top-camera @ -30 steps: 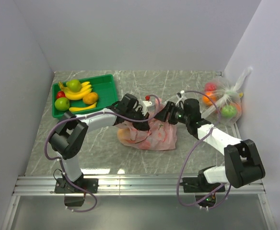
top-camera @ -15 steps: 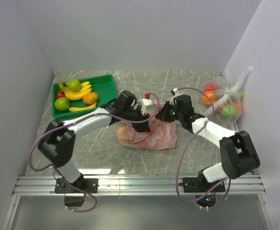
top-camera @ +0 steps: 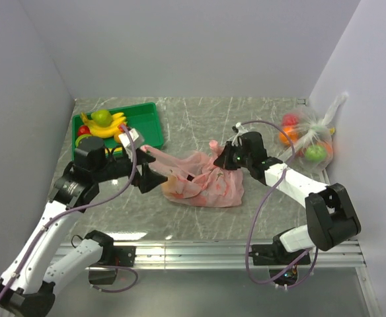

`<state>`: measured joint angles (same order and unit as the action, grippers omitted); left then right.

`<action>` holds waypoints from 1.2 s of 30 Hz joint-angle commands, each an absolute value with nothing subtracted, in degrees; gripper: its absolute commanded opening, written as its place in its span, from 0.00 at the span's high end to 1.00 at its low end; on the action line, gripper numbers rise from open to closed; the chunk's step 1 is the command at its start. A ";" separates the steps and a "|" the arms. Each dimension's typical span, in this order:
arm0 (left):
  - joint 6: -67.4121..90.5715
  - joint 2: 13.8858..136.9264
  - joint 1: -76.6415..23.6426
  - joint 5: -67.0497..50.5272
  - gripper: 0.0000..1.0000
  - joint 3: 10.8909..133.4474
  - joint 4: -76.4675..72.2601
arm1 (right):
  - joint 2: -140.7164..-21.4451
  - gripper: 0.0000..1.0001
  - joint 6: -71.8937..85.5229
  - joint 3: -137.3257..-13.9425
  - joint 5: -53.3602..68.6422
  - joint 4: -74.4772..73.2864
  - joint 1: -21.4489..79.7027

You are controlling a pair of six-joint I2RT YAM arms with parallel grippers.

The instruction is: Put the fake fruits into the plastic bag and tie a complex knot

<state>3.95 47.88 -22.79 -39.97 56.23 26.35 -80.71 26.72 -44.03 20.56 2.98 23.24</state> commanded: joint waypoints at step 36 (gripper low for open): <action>40.43 74.17 -23.20 -22.23 0.01 40.52 -19.76 | -78.66 1.00 9.50 -47.28 29.88 0.70 28.74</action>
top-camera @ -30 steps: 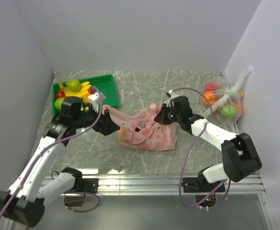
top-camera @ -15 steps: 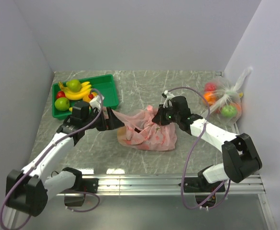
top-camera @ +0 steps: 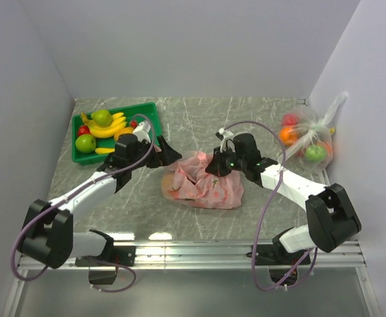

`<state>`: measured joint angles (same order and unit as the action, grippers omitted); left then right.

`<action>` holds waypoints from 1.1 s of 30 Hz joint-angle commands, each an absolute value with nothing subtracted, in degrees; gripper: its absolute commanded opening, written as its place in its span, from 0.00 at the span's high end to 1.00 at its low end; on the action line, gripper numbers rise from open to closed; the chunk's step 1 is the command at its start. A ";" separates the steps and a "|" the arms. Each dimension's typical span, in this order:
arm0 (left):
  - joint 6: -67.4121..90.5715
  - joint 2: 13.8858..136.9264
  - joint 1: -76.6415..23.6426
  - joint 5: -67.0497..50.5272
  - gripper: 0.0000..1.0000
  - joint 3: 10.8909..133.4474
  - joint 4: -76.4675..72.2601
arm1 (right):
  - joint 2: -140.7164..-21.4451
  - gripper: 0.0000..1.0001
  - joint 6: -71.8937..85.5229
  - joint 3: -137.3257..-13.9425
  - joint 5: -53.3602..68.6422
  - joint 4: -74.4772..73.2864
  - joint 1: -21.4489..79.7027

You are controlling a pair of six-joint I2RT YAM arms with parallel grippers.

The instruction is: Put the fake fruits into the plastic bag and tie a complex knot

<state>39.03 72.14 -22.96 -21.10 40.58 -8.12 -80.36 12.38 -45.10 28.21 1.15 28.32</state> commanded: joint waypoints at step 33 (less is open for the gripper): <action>-24.41 82.45 -27.07 -17.67 1.00 44.91 -4.05 | -98.70 1.00 -9.58 -68.21 5.55 -27.77 27.51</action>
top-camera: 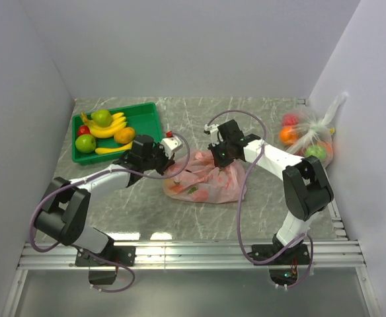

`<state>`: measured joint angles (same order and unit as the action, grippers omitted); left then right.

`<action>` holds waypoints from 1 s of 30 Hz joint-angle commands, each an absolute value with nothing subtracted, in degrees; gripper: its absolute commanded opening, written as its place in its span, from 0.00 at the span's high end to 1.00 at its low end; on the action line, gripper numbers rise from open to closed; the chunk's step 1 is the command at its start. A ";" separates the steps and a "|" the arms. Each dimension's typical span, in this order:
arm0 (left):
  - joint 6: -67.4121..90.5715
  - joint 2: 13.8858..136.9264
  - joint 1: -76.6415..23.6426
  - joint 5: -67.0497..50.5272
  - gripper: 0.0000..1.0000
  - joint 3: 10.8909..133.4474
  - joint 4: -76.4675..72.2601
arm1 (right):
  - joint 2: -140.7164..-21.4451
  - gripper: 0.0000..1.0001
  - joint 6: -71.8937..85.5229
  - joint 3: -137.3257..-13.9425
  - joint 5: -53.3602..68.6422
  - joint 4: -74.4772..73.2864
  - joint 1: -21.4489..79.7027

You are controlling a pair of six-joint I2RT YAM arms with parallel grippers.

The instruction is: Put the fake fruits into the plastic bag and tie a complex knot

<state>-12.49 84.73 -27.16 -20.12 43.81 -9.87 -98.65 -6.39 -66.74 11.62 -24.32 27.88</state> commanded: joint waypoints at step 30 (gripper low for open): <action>-44.72 84.55 -31.01 -48.15 0.96 67.50 26.89 | -92.63 1.00 1.48 -76.99 27.59 -32.69 26.90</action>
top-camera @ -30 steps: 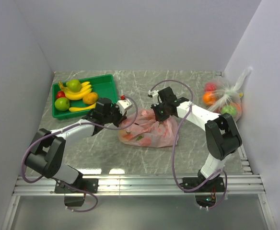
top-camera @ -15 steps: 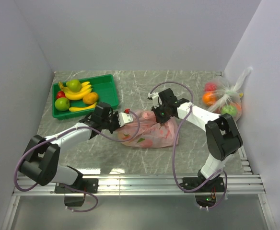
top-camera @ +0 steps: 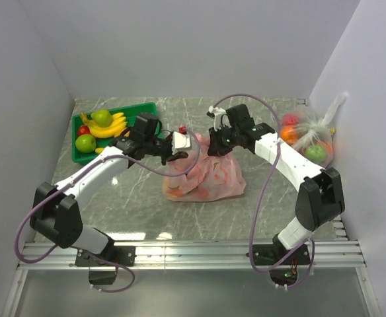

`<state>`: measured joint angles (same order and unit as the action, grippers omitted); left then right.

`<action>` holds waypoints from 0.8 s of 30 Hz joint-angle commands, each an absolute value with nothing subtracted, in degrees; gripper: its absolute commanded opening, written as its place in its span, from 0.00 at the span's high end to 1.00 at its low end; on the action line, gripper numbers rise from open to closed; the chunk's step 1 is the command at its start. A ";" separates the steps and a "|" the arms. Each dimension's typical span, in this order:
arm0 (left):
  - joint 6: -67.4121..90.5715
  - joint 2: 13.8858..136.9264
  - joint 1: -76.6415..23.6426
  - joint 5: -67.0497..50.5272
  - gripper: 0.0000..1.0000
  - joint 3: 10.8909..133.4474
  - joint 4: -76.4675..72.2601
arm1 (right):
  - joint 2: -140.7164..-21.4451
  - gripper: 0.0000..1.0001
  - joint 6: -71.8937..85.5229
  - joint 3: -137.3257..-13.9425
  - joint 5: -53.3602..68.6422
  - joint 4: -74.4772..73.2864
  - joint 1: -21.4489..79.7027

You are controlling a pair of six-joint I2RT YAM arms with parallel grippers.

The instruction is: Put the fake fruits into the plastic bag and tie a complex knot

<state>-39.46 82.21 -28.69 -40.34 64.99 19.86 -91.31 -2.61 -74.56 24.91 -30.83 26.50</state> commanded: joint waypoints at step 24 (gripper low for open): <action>-35.17 80.60 -29.36 -53.35 0.45 69.26 32.17 | -80.68 0.32 -11.75 -70.57 52.29 -31.53 16.35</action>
<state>-40.36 83.26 -30.30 -49.69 70.24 33.34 -82.65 -3.16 -68.18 44.45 -29.43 17.34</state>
